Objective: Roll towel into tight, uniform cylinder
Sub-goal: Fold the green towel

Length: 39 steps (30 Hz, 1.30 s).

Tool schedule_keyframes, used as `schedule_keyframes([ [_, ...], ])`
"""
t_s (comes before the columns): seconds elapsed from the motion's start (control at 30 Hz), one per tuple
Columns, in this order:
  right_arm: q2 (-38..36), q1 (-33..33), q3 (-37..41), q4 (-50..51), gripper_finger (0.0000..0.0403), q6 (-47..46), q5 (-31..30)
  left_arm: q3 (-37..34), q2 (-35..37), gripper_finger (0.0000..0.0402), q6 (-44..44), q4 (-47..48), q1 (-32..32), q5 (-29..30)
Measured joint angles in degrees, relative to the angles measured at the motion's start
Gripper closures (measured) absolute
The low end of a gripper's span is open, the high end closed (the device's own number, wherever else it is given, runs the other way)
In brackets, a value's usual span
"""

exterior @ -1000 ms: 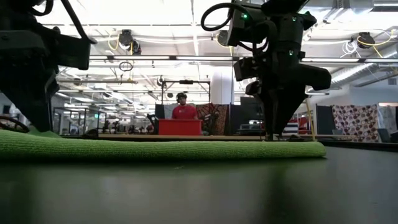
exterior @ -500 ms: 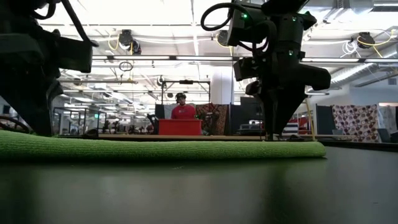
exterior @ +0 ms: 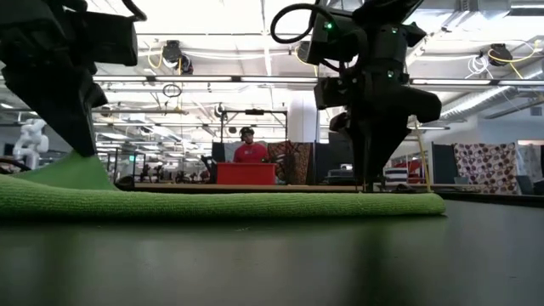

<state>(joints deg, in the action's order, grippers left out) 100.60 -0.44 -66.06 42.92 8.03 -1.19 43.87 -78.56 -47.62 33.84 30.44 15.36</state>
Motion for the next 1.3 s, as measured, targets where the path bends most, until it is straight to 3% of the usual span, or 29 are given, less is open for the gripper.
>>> schedule_keyframes([
  [0.23, -0.04, -2.07, 2.12, -2.50, 0.0263, 0.65, 1.58, 0.01, 0.00, 0.0399, 0.18, 0.14, 0.04, 0.82],
  [0.43, -0.04, -3.87, 7.74, -6.31, 0.0292, 0.27, 4.36, 0.00, 0.00, 0.0399, 1.05, 0.13, 0.06, 1.22],
  [0.73, -0.45, -4.37, 8.22, -6.90, 0.0325, 0.40, 4.34, -0.01, 0.00, 0.0400, 1.87, 0.09, -0.09, 1.39],
  [1.3, -0.90, -5.88, 8.26, -10.23, 0.0259, 1.56, 1.62, 0.01, 0.00, 0.0400, 1.65, -0.39, -0.09, 1.39],
])
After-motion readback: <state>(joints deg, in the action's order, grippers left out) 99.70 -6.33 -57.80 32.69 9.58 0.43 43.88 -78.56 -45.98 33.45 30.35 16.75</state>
